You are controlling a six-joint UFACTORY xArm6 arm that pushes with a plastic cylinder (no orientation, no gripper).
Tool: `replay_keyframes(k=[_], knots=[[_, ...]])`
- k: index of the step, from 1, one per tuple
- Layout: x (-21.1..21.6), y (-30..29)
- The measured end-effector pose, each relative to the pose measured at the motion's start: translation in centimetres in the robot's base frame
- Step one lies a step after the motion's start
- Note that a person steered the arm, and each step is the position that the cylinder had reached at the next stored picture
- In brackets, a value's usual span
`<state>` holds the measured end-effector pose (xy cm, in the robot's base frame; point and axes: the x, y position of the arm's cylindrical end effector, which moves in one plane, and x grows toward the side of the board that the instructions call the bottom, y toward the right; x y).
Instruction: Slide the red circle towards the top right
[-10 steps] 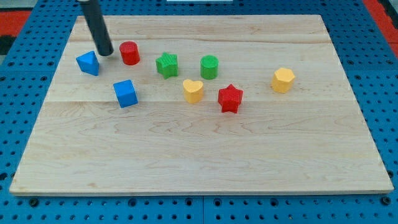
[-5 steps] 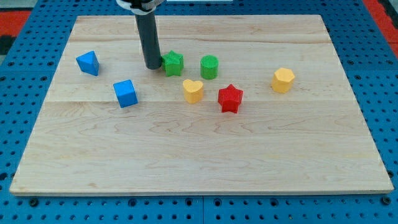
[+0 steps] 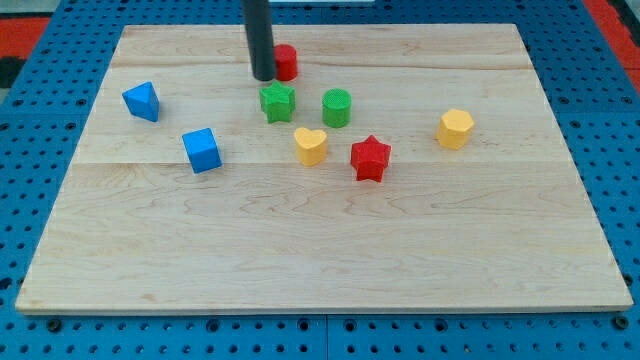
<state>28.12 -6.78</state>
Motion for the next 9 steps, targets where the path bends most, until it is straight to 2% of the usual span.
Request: replay_keyframes(k=[1, 3, 4, 5, 6, 8, 9], knots=[[-3.4, 0.8], [-4.3, 10.5], [-5.9, 9.8], [-7.1, 5.9], [-8.5, 6.8], [-8.7, 18.4], [-8.2, 20.6]])
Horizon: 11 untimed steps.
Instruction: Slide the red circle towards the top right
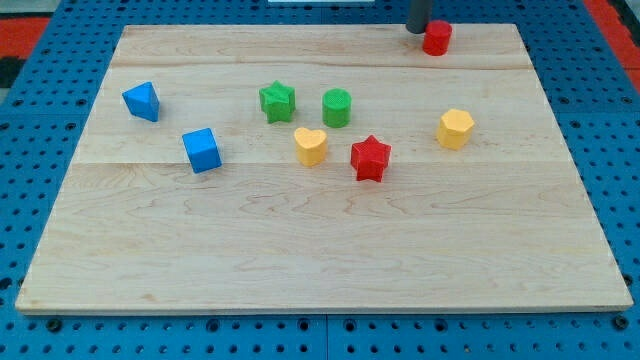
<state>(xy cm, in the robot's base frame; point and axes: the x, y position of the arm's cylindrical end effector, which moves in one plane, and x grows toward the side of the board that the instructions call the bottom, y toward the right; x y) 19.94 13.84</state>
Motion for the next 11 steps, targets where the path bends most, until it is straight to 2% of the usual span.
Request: replay_keyframes(k=[1, 4, 6, 8, 11], knots=[[3.0, -0.1], [8.4, 2.9], [8.0, 3.1], [5.9, 6.2], [5.2, 5.7]])
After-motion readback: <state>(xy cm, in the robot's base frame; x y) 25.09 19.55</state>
